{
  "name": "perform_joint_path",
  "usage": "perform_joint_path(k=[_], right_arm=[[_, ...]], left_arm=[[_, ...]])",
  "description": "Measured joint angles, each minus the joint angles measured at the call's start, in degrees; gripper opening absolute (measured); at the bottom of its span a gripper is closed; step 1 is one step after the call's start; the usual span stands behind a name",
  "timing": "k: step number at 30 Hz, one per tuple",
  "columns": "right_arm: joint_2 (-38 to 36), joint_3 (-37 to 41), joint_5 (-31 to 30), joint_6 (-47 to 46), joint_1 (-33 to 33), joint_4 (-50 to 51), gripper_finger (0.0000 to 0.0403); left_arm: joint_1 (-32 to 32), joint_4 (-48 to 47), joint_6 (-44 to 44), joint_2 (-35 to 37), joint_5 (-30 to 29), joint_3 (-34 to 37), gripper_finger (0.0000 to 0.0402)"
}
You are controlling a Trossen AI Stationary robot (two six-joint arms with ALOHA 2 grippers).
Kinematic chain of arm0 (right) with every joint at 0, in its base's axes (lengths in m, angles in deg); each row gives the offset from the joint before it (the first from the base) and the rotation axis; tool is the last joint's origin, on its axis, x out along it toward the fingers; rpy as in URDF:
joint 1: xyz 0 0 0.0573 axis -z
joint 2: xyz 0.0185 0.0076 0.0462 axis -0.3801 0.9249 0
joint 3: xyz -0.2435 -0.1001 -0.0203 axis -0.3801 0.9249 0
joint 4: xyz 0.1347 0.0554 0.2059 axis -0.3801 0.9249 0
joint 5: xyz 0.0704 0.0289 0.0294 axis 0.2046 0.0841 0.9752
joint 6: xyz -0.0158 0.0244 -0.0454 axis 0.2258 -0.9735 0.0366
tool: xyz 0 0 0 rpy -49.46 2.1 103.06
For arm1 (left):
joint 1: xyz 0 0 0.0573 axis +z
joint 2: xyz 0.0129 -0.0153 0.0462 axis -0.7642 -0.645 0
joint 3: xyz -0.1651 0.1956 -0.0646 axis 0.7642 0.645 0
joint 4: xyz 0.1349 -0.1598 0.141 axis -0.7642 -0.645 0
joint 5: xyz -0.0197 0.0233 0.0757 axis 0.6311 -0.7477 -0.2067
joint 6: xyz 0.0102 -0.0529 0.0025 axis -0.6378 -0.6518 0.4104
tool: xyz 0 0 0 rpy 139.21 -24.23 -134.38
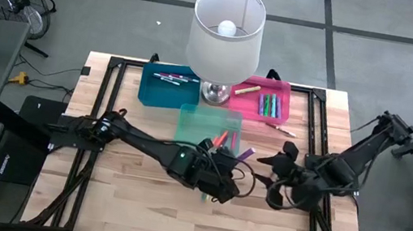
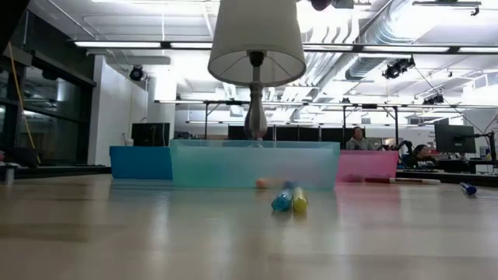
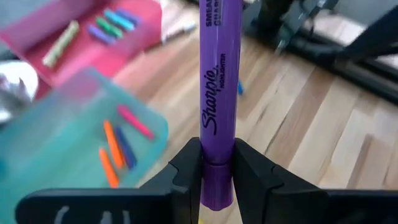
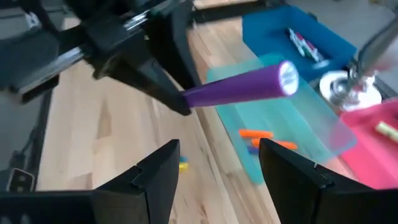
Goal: Pick & Place Markers
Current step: Put the violet highlighter pen into the red bin
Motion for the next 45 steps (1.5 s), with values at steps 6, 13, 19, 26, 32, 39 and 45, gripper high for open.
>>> perform_joint_path(k=[6,13,19,26,32,39,45], right_arm=[[-3.47,0.00,-1.12,5.55,-2.70,-3.55,0.0209],[-5.12,0.00,-2.91,10.07,-2.61,-6.61,0.0209],[-5.12,0.00,-2.98,12.77,-2.63,-9.17,0.0209],[-5.12,0.00,-4.66,17.98,-2.63,-13.83,0.0202],[-5.12,0.00,-4.64,18.79,-2.61,-13.85,0.0144],[-5.12,-0.12,-3.72,18.80,-2.65,-14.18,0.0062],[-5.12,-0.11,-2.98,19.47,-2.65,-13.79,0.0062]], left_arm=[[0.00,1.13,5.31,0.04,-1.93,-2.87,0.0065],[-0.02,9.95,12.47,0.04,0.40,-2.89,0.0065],[-0.04,15.88,16.31,0.09,2.17,-2.92,0.0065],[-0.04,16.84,17.72,0.09,3.19,-2.92,0.0065],[-0.07,16.75,17.79,0.09,3.19,-2.92,0.0065],[0.00,16.45,18.70,0.07,3.23,-2.89,0.0065],[0.02,16.65,19.43,0.07,4.44,-2.89,0.0065]])
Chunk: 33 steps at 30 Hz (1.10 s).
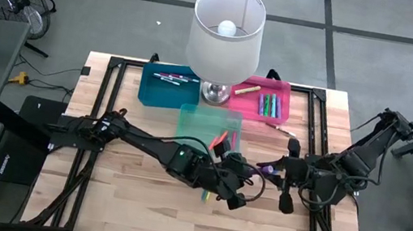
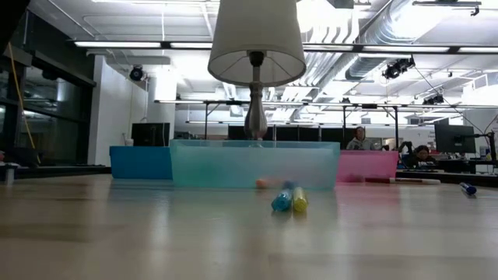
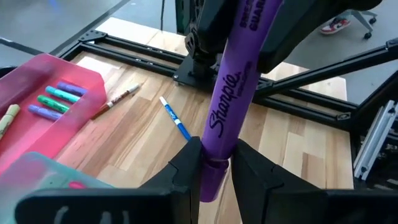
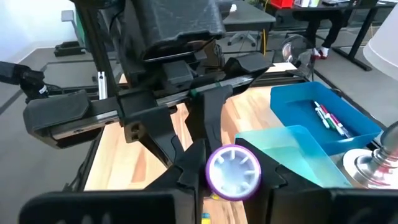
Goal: Pick & Place Markers
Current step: Put the violet highlighter pen into the red bin
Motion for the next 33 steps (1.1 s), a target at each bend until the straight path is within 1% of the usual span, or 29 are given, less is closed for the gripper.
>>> perform_joint_path(k=[3,10,16,20,24,28,33], right_arm=[[0.00,0.00,-0.21,0.33,0.00,0.06,0.0062],[0.08,0.24,-0.38,-0.08,0.00,1.48,0.0062],[0.07,0.22,-1.21,-4.89,0.10,6.18,0.0062],[0.07,0.22,-0.55,-7.53,0.04,12.62,0.0061],[0.57,0.22,-0.56,-8.22,0.14,21.18,0.0061],[2.15,0.22,-0.68,-8.04,2.26,27.90,0.0061],[5.37,0.22,-1.12,-1.26,7.04,31.28,0.0061]], left_arm=[[0.04,0.07,1.35,0.00,0.30,0.00,0.0071],[0.02,0.55,4.63,0.13,1.75,-0.04,0.0103],[-0.11,0.23,7.55,0.13,3.45,-0.06,0.0121],[-0.11,-4.49,7.51,0.13,3.67,-0.07,0.0124],[-0.13,-11.58,5.08,1.42,3.10,-0.06,0.0123],[-0.13,-16.85,3.16,1.36,3.04,-0.07,0.0123],[-0.11,-17.66,2.03,1.38,2.69,-0.06,0.0123]])
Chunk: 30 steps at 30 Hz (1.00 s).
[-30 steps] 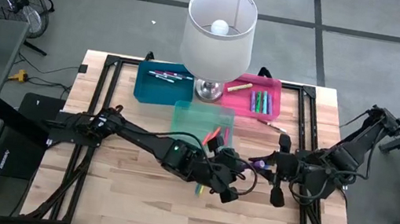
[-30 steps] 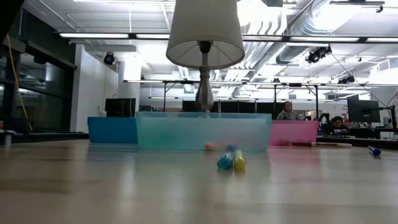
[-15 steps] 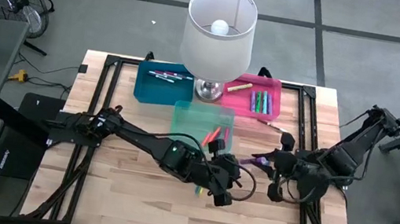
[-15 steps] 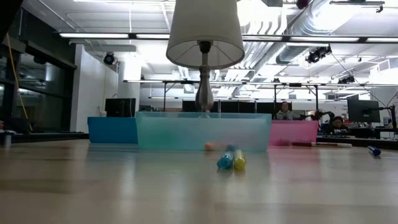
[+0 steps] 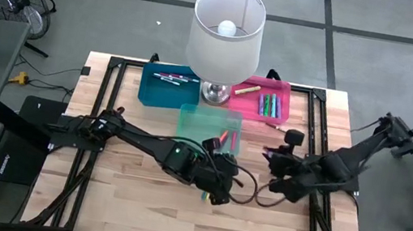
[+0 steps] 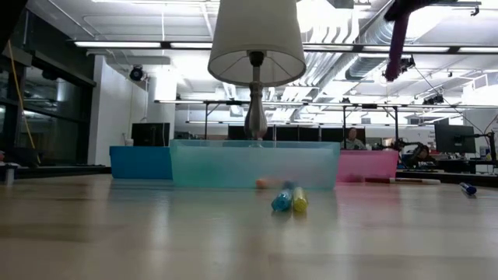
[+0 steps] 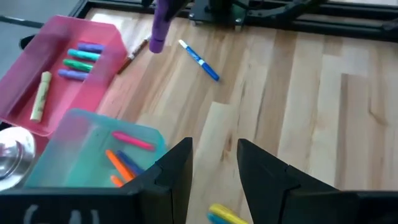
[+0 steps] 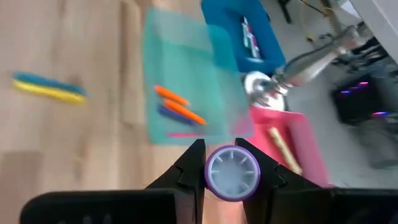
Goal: Pick & Place Markers
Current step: Put the violet highlighter pen into the red bin
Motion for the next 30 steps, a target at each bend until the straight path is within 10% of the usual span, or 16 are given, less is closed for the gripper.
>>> perform_joint_path(k=[12,30], right_arm=[[3.08,14.31,-2.11,24.75,14.64,-12.66,0.0061],[3.04,28.99,10.97,80.55,34.09,-41.36,0.0061]], left_arm=[[-0.29,-5.84,-2.84,-0.04,-2.72,0.06,0.0123],[-1.75,-18.63,-6.76,-0.09,-6.03,6.80,0.0124]])
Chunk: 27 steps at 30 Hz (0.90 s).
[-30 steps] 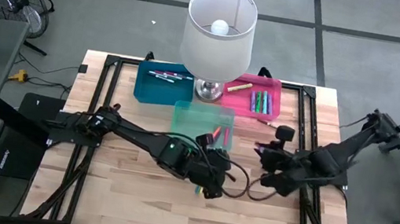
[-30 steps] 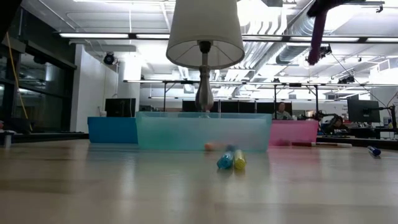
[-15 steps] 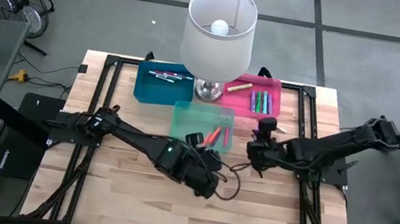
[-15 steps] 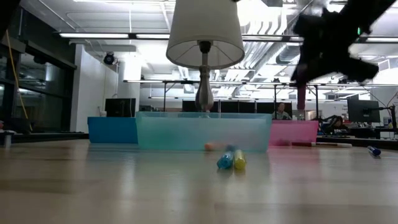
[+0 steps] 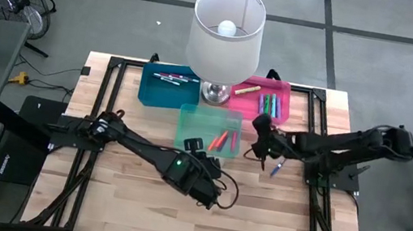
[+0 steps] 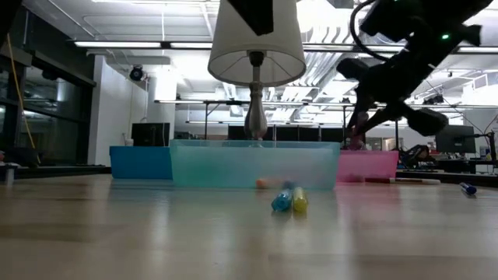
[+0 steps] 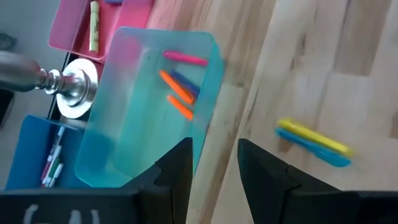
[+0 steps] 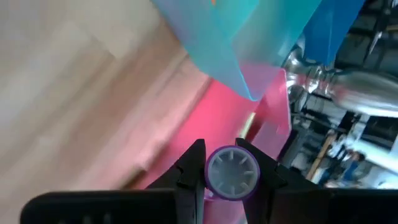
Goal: Pick & Place Markers
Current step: Put the violet highlighter pen into the red bin
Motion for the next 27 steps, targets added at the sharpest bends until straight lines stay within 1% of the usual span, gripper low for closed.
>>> perform_joint_path(k=[7,10,13,16,21,23,27], right_arm=[[0.02,0.00,6.57,20.44,10.27,-5.97,0.0061],[0.40,0.00,9.64,26.79,14.61,-7.62,0.0061],[0.42,-0.01,14.87,31.73,18.56,-8.97,0.0061],[0.42,-0.03,19.21,35.72,21.73,-10.01,0.0061],[2.63,-0.03,25.10,39.53,26.44,-11.87,0.0061],[4.65,-0.03,26.18,41.15,27.88,-14.21,0.0061],[9.44,-0.31,25.26,42.82,28.92,-21.08,0.0061]], left_arm=[[2.72,-0.03,0.00,0.00,-0.69,2.77,0.0124],[3.88,-0.01,0.16,-0.02,-0.69,2.88,0.0124],[5.10,-0.79,0.46,-0.02,-0.42,2.88,0.0124],[6.40,-2.27,0.56,-0.02,1.02,2.88,0.0124],[7.79,-3.18,1.64,-0.02,0.97,2.86,0.0124],[8.08,-3.15,2.49,-0.02,1.42,2.88,0.0124],[8.28,-3.03,3.21,-0.02,3.14,2.86,0.0124]])
